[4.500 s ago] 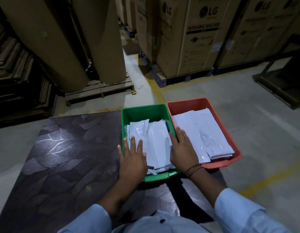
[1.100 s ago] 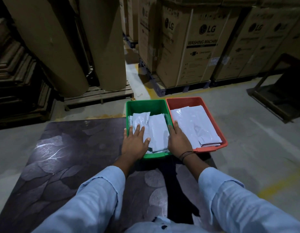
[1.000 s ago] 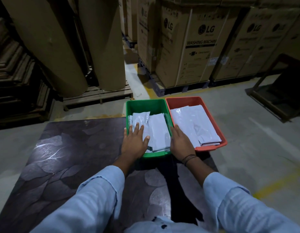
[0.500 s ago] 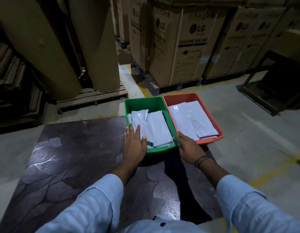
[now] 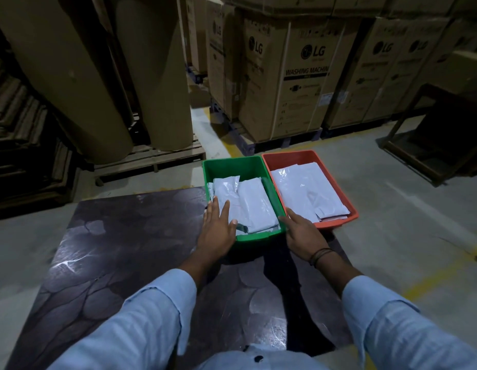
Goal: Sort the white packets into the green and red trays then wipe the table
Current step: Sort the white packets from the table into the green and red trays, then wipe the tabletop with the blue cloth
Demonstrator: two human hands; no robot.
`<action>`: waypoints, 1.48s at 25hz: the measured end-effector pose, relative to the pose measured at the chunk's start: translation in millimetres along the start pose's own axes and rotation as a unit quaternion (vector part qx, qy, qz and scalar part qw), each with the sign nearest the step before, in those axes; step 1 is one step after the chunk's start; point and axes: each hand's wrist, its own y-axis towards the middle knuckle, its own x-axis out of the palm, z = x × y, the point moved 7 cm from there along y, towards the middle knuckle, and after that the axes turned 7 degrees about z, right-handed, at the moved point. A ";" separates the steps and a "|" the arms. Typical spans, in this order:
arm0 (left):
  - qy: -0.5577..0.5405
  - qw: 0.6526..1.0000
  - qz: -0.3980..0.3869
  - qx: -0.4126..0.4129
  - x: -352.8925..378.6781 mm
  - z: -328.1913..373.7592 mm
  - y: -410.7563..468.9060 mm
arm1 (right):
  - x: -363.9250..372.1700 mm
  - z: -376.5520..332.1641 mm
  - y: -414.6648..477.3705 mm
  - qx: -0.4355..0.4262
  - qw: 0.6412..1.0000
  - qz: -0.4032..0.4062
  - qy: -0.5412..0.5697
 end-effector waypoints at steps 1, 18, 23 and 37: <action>0.001 1.000 0.000 0.004 -0.9 0.2 -2.0 | -0.7 -3.3 -1.1 0.003 1.000 0.012 0.001; 0.017 0.997 0.073 -0.035 -32.9 -24.7 -88.2 | 22.7 -84.6 -22.1 -0.099 0.995 0.022 -0.023; 0.060 0.982 0.110 -0.139 -67.5 -63.0 -180.9 | 35.1 -164.6 -53.3 -0.214 0.976 -0.012 0.032; 0.138 0.861 0.178 -0.455 -176.9 -205.8 -571.6 | 111.9 -460.0 -259.5 -0.477 0.863 -0.129 0.105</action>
